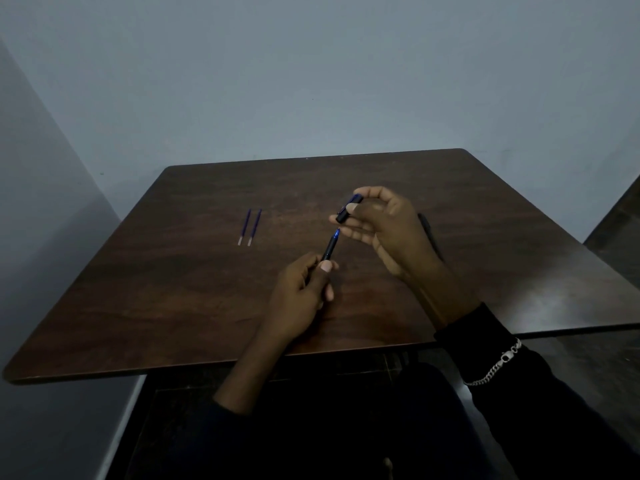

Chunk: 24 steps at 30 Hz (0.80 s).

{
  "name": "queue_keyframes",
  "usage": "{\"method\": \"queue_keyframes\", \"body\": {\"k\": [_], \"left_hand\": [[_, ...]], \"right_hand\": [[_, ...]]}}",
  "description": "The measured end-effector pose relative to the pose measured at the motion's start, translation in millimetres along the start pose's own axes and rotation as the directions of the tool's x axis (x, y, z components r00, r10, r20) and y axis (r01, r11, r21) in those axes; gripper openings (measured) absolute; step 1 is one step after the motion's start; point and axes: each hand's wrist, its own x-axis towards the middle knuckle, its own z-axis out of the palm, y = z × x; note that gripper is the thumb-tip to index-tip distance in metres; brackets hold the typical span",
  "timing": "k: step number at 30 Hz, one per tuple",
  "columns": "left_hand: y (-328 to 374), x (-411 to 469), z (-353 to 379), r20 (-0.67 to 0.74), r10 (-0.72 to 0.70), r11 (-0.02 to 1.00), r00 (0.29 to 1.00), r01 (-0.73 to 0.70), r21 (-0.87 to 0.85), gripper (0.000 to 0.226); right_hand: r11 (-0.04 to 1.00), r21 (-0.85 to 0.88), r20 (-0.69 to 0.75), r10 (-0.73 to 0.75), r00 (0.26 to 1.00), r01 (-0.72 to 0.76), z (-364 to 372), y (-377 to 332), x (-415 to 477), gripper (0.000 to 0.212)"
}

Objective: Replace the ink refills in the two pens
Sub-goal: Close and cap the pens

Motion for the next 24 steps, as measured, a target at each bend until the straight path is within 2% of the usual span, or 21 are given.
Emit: {"method": "queue_keyframes", "body": {"k": [5,10,14,17,24], "left_hand": [[0,0,-1,0.0,-0.01,1.0,1.0,0.01,0.002,0.024],[-1,0,-1,-0.003,-0.012,1.0,1.0,0.012,0.016,0.025],[0,0,-2,-0.004,-0.014,1.0,1.0,0.014,0.027,0.025],[0,0,-3,-0.012,-0.004,0.999,1.0,0.004,0.052,0.026],[4,1,-3,-0.05,0.047,0.985,0.998,-0.038,0.168,0.026]], "right_hand": [[0.999,-0.036,0.012,-0.021,1.0,0.021,1,0,-4,0.021],[0.987,-0.149,0.047,-0.052,0.998,0.058,1,0,-6,0.022],[0.955,-0.289,0.088,-0.045,0.995,0.069,4,6,-9,0.027],[0.906,-0.416,0.1,-0.045,0.994,0.083,7,13,-11,0.022],[0.913,-0.389,0.037,-0.12,0.992,0.125,10,27,-19,0.022]]}}
